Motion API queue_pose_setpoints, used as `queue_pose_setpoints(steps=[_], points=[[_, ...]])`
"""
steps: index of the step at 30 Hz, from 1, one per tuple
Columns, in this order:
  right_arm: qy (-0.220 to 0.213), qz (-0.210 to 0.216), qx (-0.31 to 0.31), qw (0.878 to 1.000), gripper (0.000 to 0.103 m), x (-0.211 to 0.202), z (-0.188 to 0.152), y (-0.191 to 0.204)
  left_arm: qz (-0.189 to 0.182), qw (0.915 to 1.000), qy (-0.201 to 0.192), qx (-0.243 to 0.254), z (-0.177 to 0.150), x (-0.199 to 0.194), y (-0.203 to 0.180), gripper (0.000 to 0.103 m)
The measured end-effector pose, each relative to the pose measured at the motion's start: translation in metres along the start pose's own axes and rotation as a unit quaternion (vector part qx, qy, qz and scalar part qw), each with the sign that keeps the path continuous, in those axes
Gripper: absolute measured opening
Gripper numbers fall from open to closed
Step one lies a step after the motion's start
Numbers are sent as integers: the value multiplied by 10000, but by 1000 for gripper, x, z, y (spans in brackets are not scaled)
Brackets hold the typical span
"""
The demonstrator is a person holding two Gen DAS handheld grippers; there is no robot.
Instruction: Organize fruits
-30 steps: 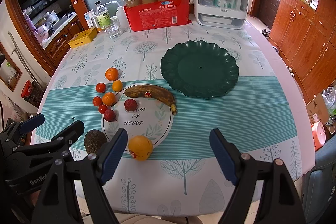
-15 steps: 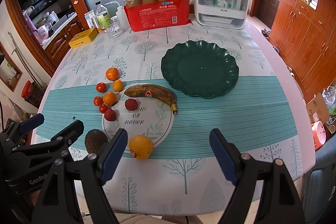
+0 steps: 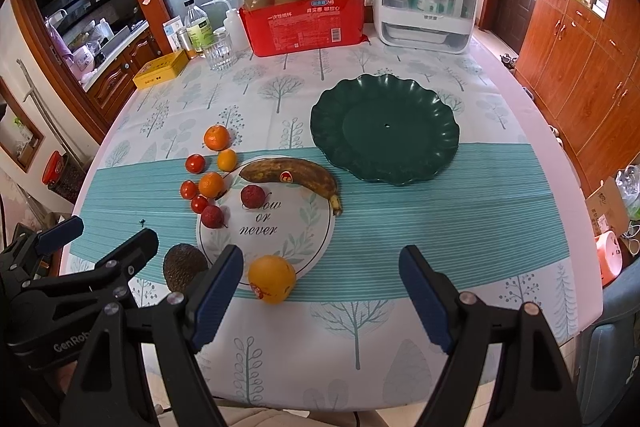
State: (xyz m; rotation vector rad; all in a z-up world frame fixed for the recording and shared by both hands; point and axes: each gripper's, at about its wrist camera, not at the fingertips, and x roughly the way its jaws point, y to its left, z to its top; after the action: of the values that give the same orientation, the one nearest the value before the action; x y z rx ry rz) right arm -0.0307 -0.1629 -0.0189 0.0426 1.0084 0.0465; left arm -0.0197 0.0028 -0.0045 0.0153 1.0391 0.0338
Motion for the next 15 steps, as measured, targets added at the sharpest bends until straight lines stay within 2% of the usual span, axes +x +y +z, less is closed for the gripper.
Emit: queue_pose_setpoints(steps=[15], points=[[444,176,-73,9988,81,26,-2,12,-76,9993,348,-132,-4,25,19,100]])
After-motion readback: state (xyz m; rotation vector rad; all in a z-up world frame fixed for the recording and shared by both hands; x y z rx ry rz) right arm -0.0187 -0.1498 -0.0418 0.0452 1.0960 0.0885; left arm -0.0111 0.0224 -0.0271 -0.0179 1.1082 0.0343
